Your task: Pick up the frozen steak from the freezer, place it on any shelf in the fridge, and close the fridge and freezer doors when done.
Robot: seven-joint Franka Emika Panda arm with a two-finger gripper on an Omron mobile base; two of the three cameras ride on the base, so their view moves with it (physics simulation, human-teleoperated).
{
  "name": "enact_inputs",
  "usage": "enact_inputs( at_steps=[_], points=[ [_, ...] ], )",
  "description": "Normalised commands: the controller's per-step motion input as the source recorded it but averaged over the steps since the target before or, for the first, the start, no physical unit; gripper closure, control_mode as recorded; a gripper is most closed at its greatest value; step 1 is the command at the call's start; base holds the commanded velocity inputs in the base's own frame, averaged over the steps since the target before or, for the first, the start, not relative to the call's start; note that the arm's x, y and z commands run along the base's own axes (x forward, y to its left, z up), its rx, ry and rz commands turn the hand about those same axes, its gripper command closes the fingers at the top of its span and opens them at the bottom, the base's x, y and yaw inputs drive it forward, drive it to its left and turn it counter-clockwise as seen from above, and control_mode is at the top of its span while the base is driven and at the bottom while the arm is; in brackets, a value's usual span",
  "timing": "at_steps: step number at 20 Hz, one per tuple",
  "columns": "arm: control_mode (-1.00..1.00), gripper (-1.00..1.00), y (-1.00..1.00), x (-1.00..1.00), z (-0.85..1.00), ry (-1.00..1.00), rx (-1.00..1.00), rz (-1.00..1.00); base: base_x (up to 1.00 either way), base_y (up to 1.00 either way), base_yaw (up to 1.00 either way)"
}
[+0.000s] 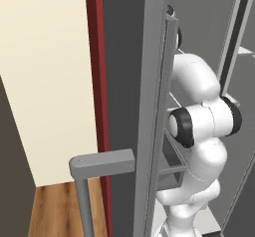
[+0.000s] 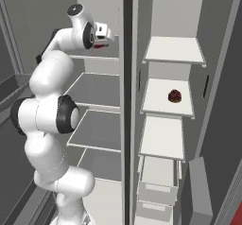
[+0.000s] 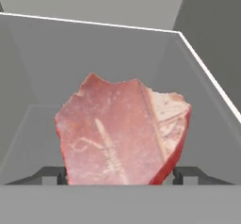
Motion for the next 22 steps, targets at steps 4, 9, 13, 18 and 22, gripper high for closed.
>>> enact_inputs(
  at_steps=[4,9,13,18,22],
  points=[
    [-1.00,-1.00,-0.06,-0.61,0.00,-0.20,0.12,-0.02,0.00,0.00,0.00],
    [-1.00,-1.00,-0.07,-1.00,0.00,-0.26,0.17,-0.05,0.00,0.00,0.00],
    [-1.00,-1.00,-0.10,-1.00,0.16,-0.25,0.16,-0.06,0.00,0.00,0.00],
    [-1.00,-1.00,-0.06,-1.00,0.44,-0.09,0.08,-0.05,0.00,0.00,0.00],
    [-1.00,-1.00,-0.15,-1.00,0.08,0.13,0.00,0.00,0.00,0.00,0.00]
  ],
)
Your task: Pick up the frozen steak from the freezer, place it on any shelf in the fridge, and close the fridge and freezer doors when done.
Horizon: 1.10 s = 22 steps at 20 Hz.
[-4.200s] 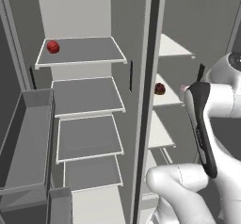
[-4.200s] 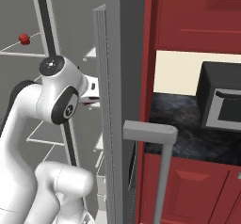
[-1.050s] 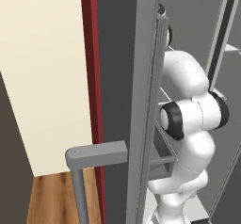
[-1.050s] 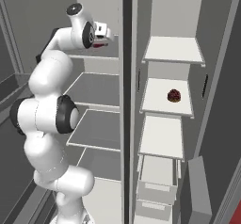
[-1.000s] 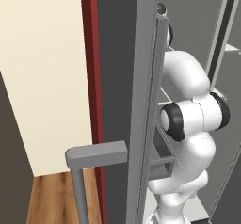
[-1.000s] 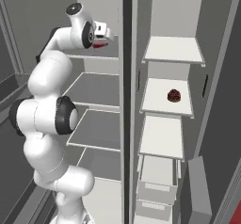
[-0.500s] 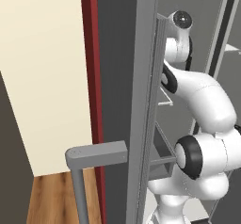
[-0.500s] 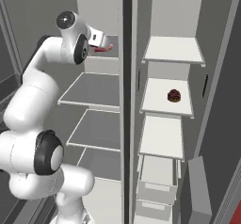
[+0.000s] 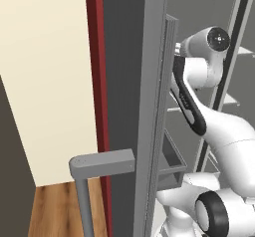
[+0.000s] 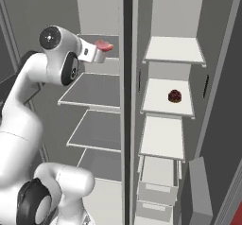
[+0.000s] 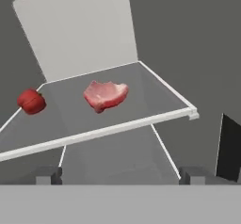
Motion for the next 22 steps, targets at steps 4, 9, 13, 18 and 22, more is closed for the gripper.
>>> enact_inputs(
  at_steps=[4,9,13,18,22],
  points=[
    [-1.00,-1.00,-0.40,-1.00,-0.13,0.36,-0.05,0.00,0.00,0.00,0.00],
    [-1.00,-1.00,-0.53,-1.00,-0.36,0.44,-0.18,0.01,0.00,0.00,0.00],
    [-1.00,-1.00,-0.07,-0.38,-0.26,0.12,-0.21,0.02,0.00,0.00,0.00],
    [-1.00,-1.00,0.00,0.00,0.00,0.00,-0.01,0.00,0.00,0.00,0.00],
    [1.00,-1.00,-0.16,-0.11,-0.01,0.00,0.00,0.02,-0.07,-0.15,0.02]
  ],
)
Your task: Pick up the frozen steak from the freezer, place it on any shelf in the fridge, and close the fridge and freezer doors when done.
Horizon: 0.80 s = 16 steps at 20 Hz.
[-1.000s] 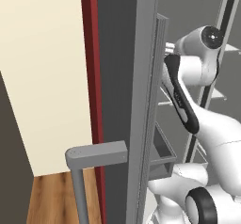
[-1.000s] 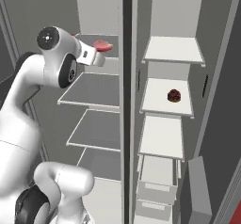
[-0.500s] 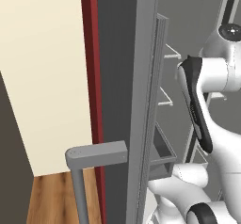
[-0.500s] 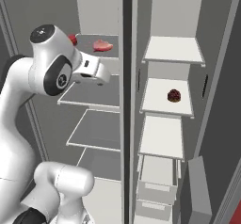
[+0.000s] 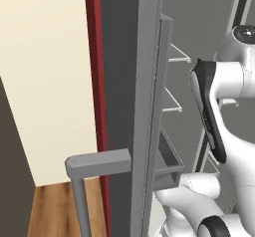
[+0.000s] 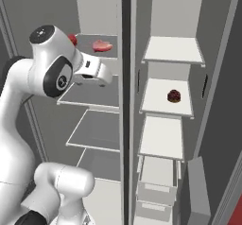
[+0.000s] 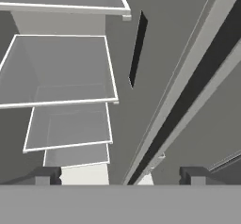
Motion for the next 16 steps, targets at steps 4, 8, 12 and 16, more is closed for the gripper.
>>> enact_inputs(
  at_steps=[4,8,12,16],
  points=[
    [1.00,-1.00,0.00,0.00,0.00,0.00,0.00,0.00,-0.34,-0.66,0.07],
    [1.00,-1.00,0.00,0.00,0.00,0.00,0.00,0.00,-0.55,-0.38,0.08],
    [1.00,-1.00,0.00,0.00,0.00,0.00,0.00,0.00,-0.80,-0.05,0.06],
    [1.00,-1.00,0.00,0.00,0.00,0.00,0.00,0.00,-0.76,0.00,0.08]
  ],
)
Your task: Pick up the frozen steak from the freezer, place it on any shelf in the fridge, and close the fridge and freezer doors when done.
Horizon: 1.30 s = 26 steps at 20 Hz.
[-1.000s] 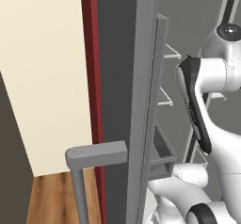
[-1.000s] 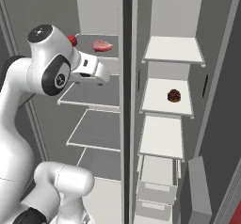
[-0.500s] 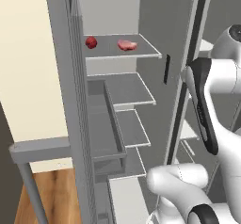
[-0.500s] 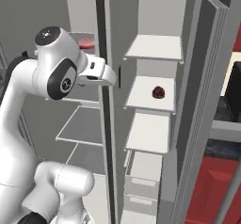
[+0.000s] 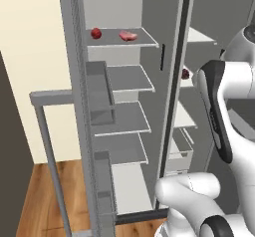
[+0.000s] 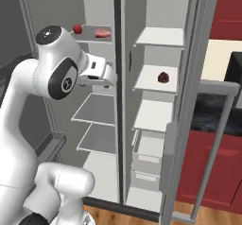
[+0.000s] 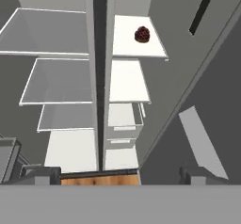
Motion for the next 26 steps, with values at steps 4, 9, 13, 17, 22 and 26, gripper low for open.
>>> enact_inputs(
  at_steps=[4,9,13,17,22,26],
  points=[
    [1.00,-1.00,0.00,0.00,0.00,0.00,0.00,0.00,-0.64,0.00,0.06],
    [1.00,-1.00,0.00,0.00,0.00,0.00,0.00,0.00,-0.61,0.00,0.05],
    [1.00,-1.00,0.00,0.00,0.00,0.00,0.00,0.00,-0.41,0.04,0.02],
    [1.00,-1.00,0.00,0.00,0.00,0.00,0.00,0.00,-0.18,0.21,0.00],
    [1.00,-1.00,0.00,0.00,0.00,0.00,0.00,0.00,-0.04,0.34,-0.01],
    [1.00,-1.00,0.00,0.00,0.00,0.00,0.00,0.00,-0.02,0.21,-0.06]
  ],
)
